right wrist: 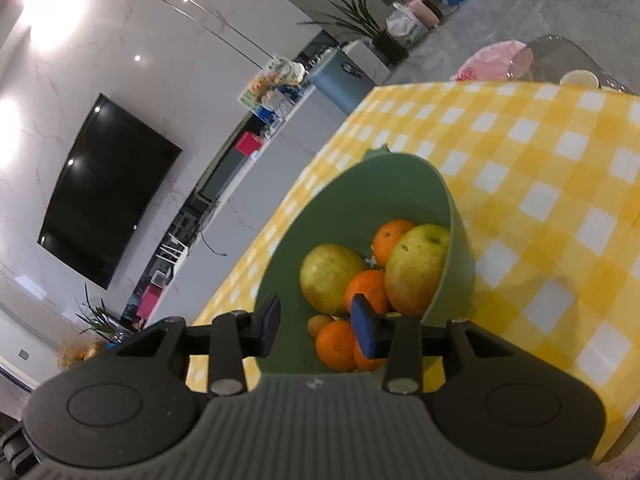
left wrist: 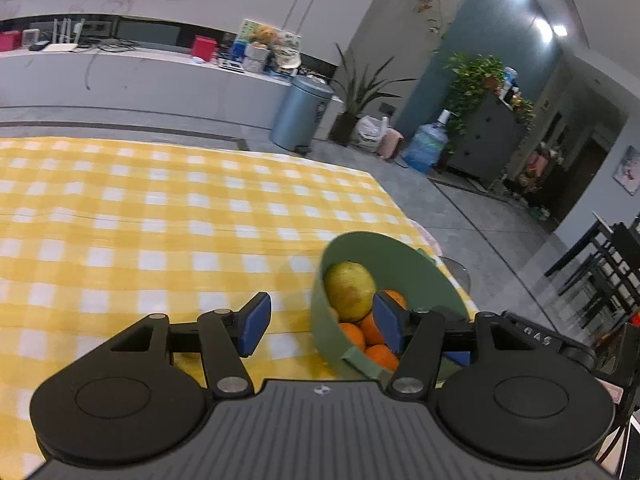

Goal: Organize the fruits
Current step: 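Move both tools back toward the cucumber and the small brown fruits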

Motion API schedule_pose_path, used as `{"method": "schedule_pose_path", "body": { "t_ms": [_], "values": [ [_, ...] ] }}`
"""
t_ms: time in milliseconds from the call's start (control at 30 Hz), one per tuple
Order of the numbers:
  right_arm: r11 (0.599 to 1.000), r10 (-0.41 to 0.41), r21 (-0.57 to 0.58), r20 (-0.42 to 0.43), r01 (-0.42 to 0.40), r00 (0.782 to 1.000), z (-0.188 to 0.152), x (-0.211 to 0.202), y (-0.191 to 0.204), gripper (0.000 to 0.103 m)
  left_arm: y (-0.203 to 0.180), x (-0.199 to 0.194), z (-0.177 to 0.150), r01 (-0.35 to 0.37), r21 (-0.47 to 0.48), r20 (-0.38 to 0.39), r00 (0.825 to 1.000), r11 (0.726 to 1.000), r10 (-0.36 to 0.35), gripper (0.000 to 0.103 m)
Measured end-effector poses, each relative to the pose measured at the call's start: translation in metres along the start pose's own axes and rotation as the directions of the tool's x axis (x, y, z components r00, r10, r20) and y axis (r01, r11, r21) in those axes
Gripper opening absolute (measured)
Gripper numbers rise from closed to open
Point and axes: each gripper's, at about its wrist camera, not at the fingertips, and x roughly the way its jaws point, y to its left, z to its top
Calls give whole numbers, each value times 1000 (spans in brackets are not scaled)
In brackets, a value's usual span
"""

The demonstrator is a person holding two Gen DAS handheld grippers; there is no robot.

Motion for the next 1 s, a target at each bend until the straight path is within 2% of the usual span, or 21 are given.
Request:
{"method": "schedule_pose_path", "body": {
  "t_ms": [67, 200, 300, 400, 500, 567, 700, 867, 933, 1000],
  "values": [
    [1000, 17, -3, 21, -17, 1000, -1, -4, 3, 49, 4, -10, 1, -28, -8, -2, 1000, 1000, 28, 69],
    [998, 59, -14, 71, -58, 996, -4, -14, 10, 52, 16, -29, -5, -134, -24, -20, 991, 991, 134, 71],
    [995, 79, -68, 96, -73, 992, -9, -21, 23, 53, 30, -39, -12, -209, -50, -38, 978, 977, 207, 71],
    [983, 124, -147, 85, -110, 989, -20, -22, 42, 55, 48, -50, -20, -246, -101, -54, 969, 964, 241, 71],
    [953, 195, -241, 25, -183, 981, -37, -19, 65, 55, 71, -58, -29, -258, -159, -71, 966, 953, 249, 71],
    [930, 209, -306, -13, -203, 978, -51, -15, 81, 55, 84, -63, -35, -268, -195, -83, 963, 944, 256, 71],
    [884, 178, -419, -102, -205, 979, -79, -2, 105, 55, 114, -71, -46, -286, -263, -117, 958, 922, 263, 71],
    [810, 99, -540, -256, -228, 962, -109, 21, 122, 53, 142, -73, -56, -296, -310, -160, 953, 903, 258, 71],
    [794, 68, -560, -307, -238, 949, -118, 26, 121, 43, 151, -74, -60, -293, -328, -168, 953, 898, 250, 71],
    [783, 47, -557, -389, -275, 920, -125, 33, 121, 37, 157, -73, -64, -288, -337, -185, 954, 896, 237, 71]
  ]
}}
